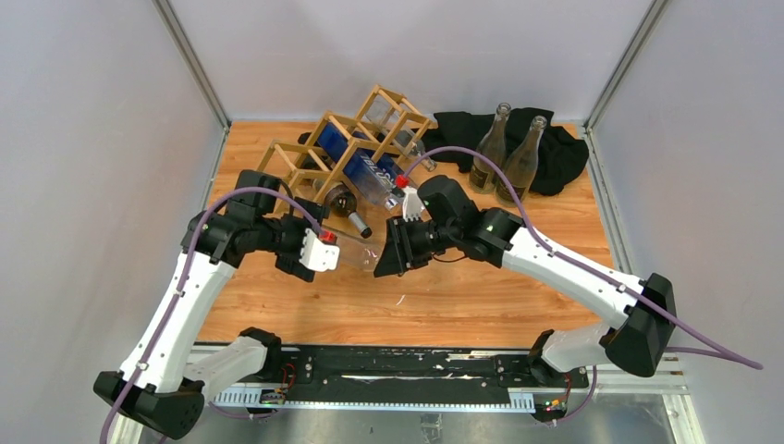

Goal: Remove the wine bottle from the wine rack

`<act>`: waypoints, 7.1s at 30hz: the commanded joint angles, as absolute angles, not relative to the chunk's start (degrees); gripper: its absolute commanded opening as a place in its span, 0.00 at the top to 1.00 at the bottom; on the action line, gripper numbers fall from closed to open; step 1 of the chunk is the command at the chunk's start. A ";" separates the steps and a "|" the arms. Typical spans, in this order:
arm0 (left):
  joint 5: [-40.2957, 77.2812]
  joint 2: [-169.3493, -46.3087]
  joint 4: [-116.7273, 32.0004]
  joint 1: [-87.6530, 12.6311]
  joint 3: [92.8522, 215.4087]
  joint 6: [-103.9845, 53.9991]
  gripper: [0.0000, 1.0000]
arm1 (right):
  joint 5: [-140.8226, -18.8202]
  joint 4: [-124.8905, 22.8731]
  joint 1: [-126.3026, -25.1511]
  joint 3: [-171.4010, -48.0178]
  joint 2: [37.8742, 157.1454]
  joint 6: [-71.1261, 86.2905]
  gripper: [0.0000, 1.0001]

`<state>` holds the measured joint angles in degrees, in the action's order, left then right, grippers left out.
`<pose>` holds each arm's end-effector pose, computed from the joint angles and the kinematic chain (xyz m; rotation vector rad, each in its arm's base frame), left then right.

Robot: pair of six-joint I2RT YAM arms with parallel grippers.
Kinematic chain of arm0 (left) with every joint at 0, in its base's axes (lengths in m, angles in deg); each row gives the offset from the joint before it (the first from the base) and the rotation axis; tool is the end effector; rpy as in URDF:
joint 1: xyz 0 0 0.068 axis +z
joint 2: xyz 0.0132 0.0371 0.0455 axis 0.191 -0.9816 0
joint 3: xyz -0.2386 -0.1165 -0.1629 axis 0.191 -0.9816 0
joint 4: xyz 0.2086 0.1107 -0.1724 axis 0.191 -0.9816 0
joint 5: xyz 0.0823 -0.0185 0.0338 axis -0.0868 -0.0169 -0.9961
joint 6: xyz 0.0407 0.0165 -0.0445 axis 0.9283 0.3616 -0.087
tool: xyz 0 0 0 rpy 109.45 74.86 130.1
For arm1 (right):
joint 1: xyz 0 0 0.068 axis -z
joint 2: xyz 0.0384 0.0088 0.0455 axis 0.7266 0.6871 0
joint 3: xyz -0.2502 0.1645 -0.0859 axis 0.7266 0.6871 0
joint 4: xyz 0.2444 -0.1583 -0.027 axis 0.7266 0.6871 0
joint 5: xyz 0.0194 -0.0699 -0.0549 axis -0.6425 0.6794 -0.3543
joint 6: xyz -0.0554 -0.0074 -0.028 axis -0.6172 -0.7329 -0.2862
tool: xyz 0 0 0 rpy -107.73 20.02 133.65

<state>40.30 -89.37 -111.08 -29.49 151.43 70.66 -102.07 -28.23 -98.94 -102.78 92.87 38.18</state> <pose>0.1632 -0.0797 0.3937 1.9544 1.3060 -0.1178 0.1833 0.2765 0.3714 -0.6648 2.3133 1.3980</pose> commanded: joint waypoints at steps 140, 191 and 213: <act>39.67 -102.91 -103.97 -20.94 163.73 19.16 0.08 | -60.11 -65.71 -71.39 -98.29 103.16 5.15 1.00; 41.10 -103.00 -103.97 -20.94 165.81 18.46 0.05 | -56.47 -61.77 -76.32 -94.50 89.97 15.10 0.07; 41.72 -101.56 -103.95 -20.94 165.55 19.21 0.03 | -92.27 -38.98 -83.66 -123.85 119.55 23.96 0.05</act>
